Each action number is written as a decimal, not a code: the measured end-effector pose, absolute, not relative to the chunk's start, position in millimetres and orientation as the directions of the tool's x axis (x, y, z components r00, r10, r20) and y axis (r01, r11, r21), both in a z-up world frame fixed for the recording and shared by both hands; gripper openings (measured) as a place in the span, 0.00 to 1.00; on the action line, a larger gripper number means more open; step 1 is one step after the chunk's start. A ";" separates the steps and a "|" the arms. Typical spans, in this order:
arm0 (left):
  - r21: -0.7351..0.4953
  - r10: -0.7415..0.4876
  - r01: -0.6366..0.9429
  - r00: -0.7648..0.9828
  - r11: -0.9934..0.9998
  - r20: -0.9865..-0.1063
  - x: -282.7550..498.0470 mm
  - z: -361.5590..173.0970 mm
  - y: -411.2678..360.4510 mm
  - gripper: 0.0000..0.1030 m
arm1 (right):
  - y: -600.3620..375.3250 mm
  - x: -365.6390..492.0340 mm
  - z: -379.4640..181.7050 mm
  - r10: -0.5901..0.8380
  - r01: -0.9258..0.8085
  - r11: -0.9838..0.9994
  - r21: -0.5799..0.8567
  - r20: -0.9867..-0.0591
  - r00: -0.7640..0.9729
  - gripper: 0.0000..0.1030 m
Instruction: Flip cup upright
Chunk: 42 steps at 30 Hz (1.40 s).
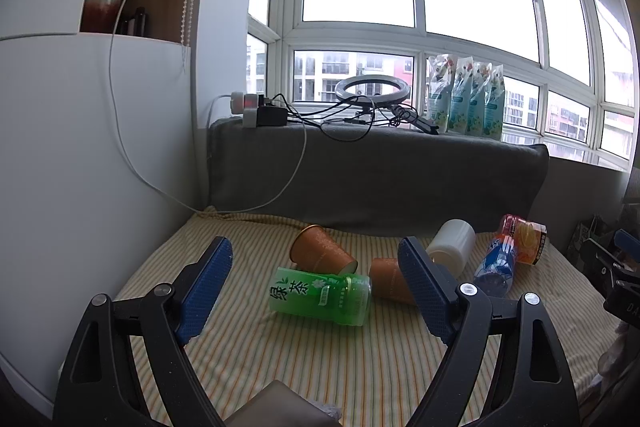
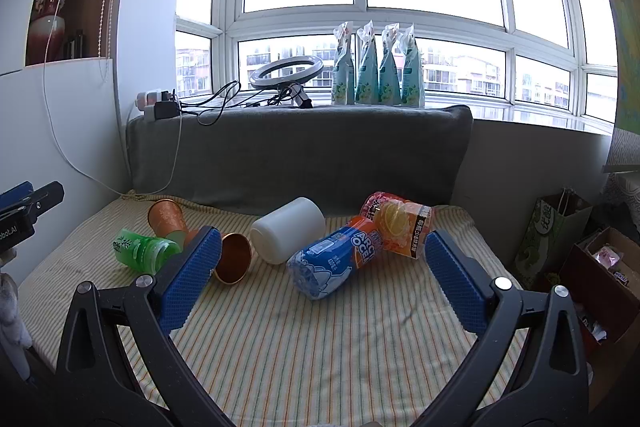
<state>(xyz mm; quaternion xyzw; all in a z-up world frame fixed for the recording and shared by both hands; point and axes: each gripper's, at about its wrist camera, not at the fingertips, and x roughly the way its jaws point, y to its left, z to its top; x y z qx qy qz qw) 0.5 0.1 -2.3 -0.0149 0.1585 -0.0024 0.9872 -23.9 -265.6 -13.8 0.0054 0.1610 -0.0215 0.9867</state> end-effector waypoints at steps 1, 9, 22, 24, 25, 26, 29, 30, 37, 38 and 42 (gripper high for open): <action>-0.031 -0.010 0.000 0.950 1.000 -0.313 0.5 -2.3 0.2 0.82 | -265.5 -23.9 -14.0 -0.041 0.044 0.999 0.003 -0.318 0.947 1.00; -0.031 -0.013 0.004 0.949 1.000 -0.316 0.9 -3.1 -0.5 0.82 | -265.3 -23.5 -14.0 -0.042 0.045 0.999 0.003 -0.317 0.947 1.00; -0.033 -0.015 0.004 0.948 0.999 -0.319 1.7 -4.9 -1.3 0.82 | -265.0 -21.9 -15.2 -0.043 0.046 0.999 0.002 -0.320 0.947 1.00; -0.033 -0.014 0.004 0.948 0.999 -0.319 1.6 -4.9 -1.5 0.82 | -264.0 -20.5 -16.5 -0.042 0.044 0.999 0.000 -0.321 0.946 1.00; -0.032 -0.013 0.003 0.948 0.999 -0.318 1.6 -5.0 -1.7 0.82 | -264.0 -20.3 -16.5 -0.042 0.045 0.999 0.000 -0.321 0.946 1.00; -0.033 -0.014 0.004 0.948 0.999 -0.318 1.7 -4.9 -1.4 0.82 | -263.9 -20.1 -16.9 -0.042 0.045 0.999 0.001 -0.321 0.946 1.00; -0.033 -0.015 0.005 0.947 0.999 -0.321 3.7 -6.1 -2.2 0.82 | -263.5 -19.3 -17.7 -0.042 0.044 0.999 0.001 -0.323 0.946 1.00; -0.032 -0.015 0.004 0.947 0.999 -0.322 3.9 -6.8 -2.9 0.82 | -263.7 -19.5 -17.3 -0.042 0.045 0.999 0.001 -0.323 0.945 1.00; -0.038 -0.018 0.005 0.943 0.999 -0.333 8.4 -10.2 -1.1 0.82 | -261.7 -11.4 -21.2 -0.029 0.032 0.999 0.002 -0.339 0.940 1.00; -0.039 -0.018 0.005 0.942 0.999 -0.336 9.1 -10.9 -0.7 0.82 | -262.0 -9.1 -21.6 -0.025 0.029 1.000 0.006 -0.344 0.938 1.00; -0.034 -0.027 0.016 0.932 0.999 -0.361 15.6 -15.0 -0.3 0.82 | -263.7 1.4 -22.7 -0.007 0.015 1.000 0.018 -0.366 0.931 1.00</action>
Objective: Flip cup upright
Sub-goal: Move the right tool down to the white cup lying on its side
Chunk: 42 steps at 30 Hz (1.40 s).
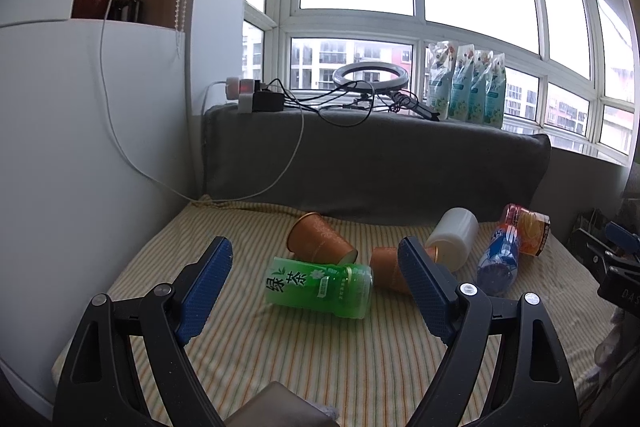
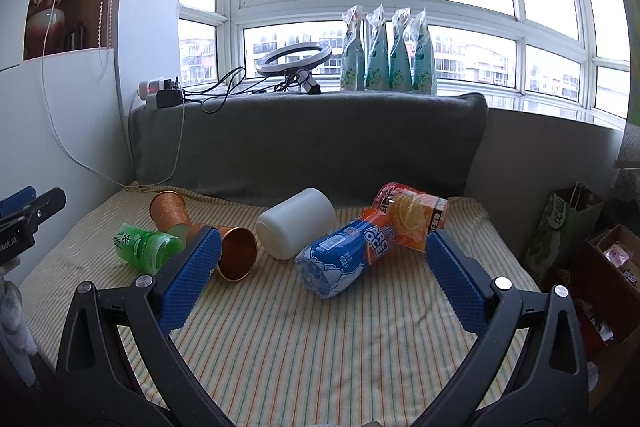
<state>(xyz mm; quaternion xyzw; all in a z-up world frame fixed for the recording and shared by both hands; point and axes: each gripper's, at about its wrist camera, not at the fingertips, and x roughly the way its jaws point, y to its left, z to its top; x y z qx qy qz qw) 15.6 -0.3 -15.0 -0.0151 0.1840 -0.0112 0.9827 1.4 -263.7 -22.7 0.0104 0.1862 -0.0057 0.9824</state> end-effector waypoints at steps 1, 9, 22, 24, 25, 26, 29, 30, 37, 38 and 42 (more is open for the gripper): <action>-0.026 -0.030 0.022 0.930 0.999 -0.367 17.3 -15.2 -1.2 0.82 | -264.7 4.0 -23.3 -0.002 0.012 1.000 0.025 -0.370 0.929 1.00; -0.011 -0.073 0.075 0.903 0.997 -0.423 27.3 -21.3 -7.1 0.82 | -280.3 35.7 -32.5 0.098 -0.029 0.987 0.155 -0.455 0.885 1.00; -0.005 -0.141 0.160 0.852 0.987 -0.504 23.1 -51.6 -11.3 0.82 | -299.5 161.0 -46.0 0.361 -0.018 0.887 0.462 -0.667 0.651 1.00; -0.007 -0.152 0.174 0.842 0.985 -0.517 21.6 -56.7 -10.4 0.82 | -297.2 178.2 -48.9 0.367 0.011 0.881 0.473 -0.697 0.616 1.00; -0.007 -0.155 0.177 0.839 0.984 -0.522 21.5 -58.0 -10.2 0.82 | -293.5 189.2 -50.5 0.367 0.018 0.884 0.467 -0.716 0.594 1.00; -0.012 -0.161 0.182 0.834 0.983 -0.528 21.0 -60.4 -9.8 0.82 | -291.1 195.8 -51.8 0.367 0.020 0.886 0.463 -0.727 0.580 1.00; -0.036 -0.176 0.188 0.815 0.982 -0.552 21.3 -64.9 -6.5 0.82 | -285.0 217.6 -60.5 0.345 0.066 0.895 0.442 -0.776 0.529 1.00; -0.043 -0.179 0.187 0.810 0.981 -0.558 21.7 -66.1 -5.0 0.82 | -285.1 222.5 -63.1 0.341 0.085 0.893 0.442 -0.789 0.511 0.99; -0.102 -0.201 0.175 0.776 0.979 -0.598 25.3 -71.3 11.6 0.82 | -278.2 266.4 -91.9 0.289 0.200 0.902 0.383 -0.878 0.381 0.97; -0.111 -0.205 0.173 0.774 0.979 -0.599 25.7 -72.5 14.0 0.82 | -277.5 269.7 -95.4 0.283 0.212 0.902 0.377 -0.885 0.370 0.97; -0.124 -0.202 0.159 0.770 0.979 -0.606 25.6 -78.1 20.2 0.82 | -278.9 284.0 -104.2 0.269 0.255 0.894 0.368 -0.897 0.351 0.97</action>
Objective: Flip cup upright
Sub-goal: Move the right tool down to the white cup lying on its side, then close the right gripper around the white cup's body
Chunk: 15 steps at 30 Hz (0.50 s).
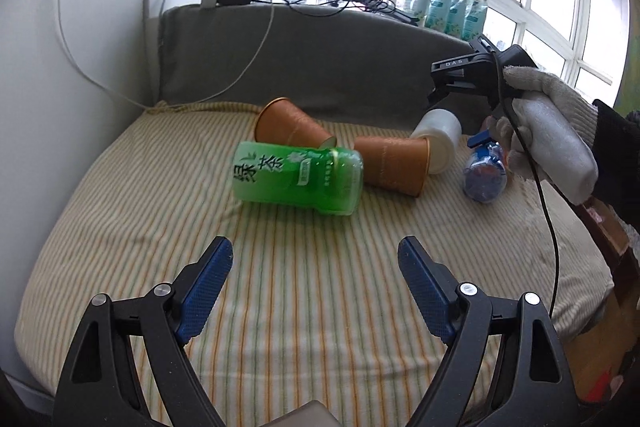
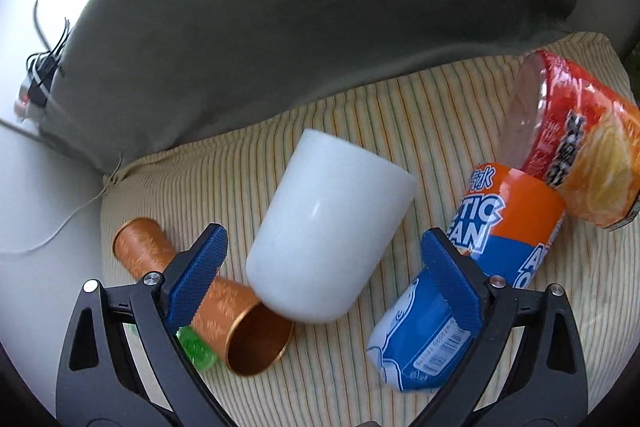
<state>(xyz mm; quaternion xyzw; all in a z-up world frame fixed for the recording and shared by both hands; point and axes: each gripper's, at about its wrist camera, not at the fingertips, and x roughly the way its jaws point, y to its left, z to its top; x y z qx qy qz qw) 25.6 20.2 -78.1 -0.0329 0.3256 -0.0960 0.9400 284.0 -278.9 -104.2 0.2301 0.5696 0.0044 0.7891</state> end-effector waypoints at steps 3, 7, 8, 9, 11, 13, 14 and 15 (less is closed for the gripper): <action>-0.135 -0.205 0.154 0.767 0.979 -0.609 25.9 -81.0 23.5 0.82 | -280.9 295.9 -109.8 0.259 0.287 0.887 0.362 -0.904 0.339 0.97; -0.140 -0.197 0.141 0.775 0.980 -0.600 26.7 -80.2 29.9 0.82 | -283.2 309.9 -123.4 0.255 0.333 0.873 0.357 -0.915 0.311 0.97; -0.141 -0.194 0.137 0.777 0.981 -0.599 27.1 -80.1 31.6 0.82 | -282.7 311.7 -123.1 0.243 0.334 0.876 0.347 -0.918 0.314 0.97; -0.140 -0.190 0.131 0.779 0.981 -0.598 27.6 -80.0 33.4 0.82 | -282.1 313.2 -123.2 0.239 0.334 0.878 0.344 -0.918 0.317 0.95; -0.140 -0.182 0.122 0.782 0.983 -0.596 27.8 -80.4 36.8 0.82 | -279.6 316.0 -122.3 0.223 0.333 0.885 0.326 -0.924 0.310 0.87; -0.137 -0.173 0.113 0.785 0.984 -0.595 27.9 -81.2 39.3 0.82 | -276.2 316.2 -121.3 0.201 0.323 0.897 0.300 -0.931 0.306 0.82; -0.136 -0.170 0.110 0.785 0.985 -0.595 27.8 -81.6 40.1 0.82 | -273.9 316.4 -121.0 0.202 0.315 0.901 0.298 -0.931 0.304 0.82; -0.137 -0.168 0.107 0.786 0.985 -0.596 28.3 -82.1 40.8 0.82 | -271.6 316.9 -121.5 0.202 0.311 0.903 0.297 -0.932 0.302 0.81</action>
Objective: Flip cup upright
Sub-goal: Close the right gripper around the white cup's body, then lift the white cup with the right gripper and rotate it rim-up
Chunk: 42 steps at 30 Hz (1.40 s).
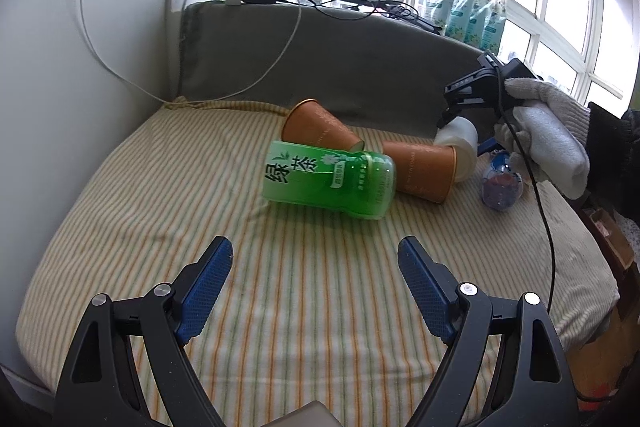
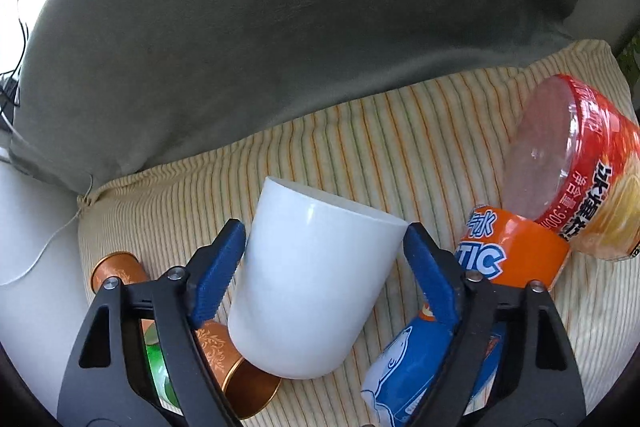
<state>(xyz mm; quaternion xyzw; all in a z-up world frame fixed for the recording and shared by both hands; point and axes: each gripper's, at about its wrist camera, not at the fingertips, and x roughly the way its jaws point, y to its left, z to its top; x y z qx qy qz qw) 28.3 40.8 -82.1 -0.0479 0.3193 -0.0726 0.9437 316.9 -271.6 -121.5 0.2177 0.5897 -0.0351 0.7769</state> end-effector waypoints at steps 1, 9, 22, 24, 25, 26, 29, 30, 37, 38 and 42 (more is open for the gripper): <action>-0.138 -0.167 0.105 0.785 0.985 -0.596 28.2 -83.0 41.5 0.82 | -268.3 317.1 -121.3 0.197 0.307 0.906 0.290 -0.933 0.301 0.81; -0.131 -0.164 0.107 0.793 0.986 -0.587 27.4 -80.6 40.2 0.82 | -236.1 329.8 -131.1 0.181 0.251 0.937 0.244 -0.951 0.249 0.80; -0.110 -0.124 0.074 0.816 0.991 -0.564 22.6 -71.2 46.7 0.82 | -221.2 306.4 -92.7 0.193 0.104 0.962 0.252 -0.899 0.393 0.76; -0.105 -0.122 0.076 0.820 0.992 -0.559 20.7 -69.0 45.1 0.82 | -219.0 300.9 -81.0 0.200 0.080 0.963 0.257 -0.884 0.423 0.76; -0.102 -0.121 0.077 0.821 0.992 -0.558 19.9 -67.7 44.1 0.82 | -217.8 297.8 -74.5 0.204 0.068 0.964 0.259 -0.874 0.440 0.76; -0.099 -0.121 0.079 0.822 0.992 -0.556 18.4 -66.9 43.7 0.82 | -216.7 293.9 -66.9 0.207 0.054 0.964 0.261 -0.862 0.463 0.75; -0.089 -0.119 0.084 0.829 0.993 -0.547 12.6 -62.5 39.7 0.82 | -216.2 282.6 -52.3 0.221 0.033 0.961 0.274 -0.837 0.501 0.75; -0.085 -0.117 0.084 0.831 0.993 -0.544 10.5 -61.0 38.4 0.82 | -216.3 278.2 -49.7 0.233 0.024 0.958 0.284 -0.829 0.508 0.75; -0.069 -0.106 0.082 0.845 0.994 -0.525 -0.9 -52.8 34.1 0.82 | -216.1 232.5 -30.1 0.341 -0.057 0.931 0.362 -0.798 0.498 0.75; -0.068 -0.105 0.082 0.847 0.994 -0.522 -2.9 -51.7 33.1 0.82 | -213.6 223.9 -30.7 0.360 -0.075 0.925 0.372 -0.799 0.482 0.75; -0.060 -0.103 0.085 0.853 0.995 -0.511 -10.9 -48.6 30.2 0.82 | -214.2 188.5 -32.4 0.414 -0.130 0.907 0.399 -0.799 0.435 0.75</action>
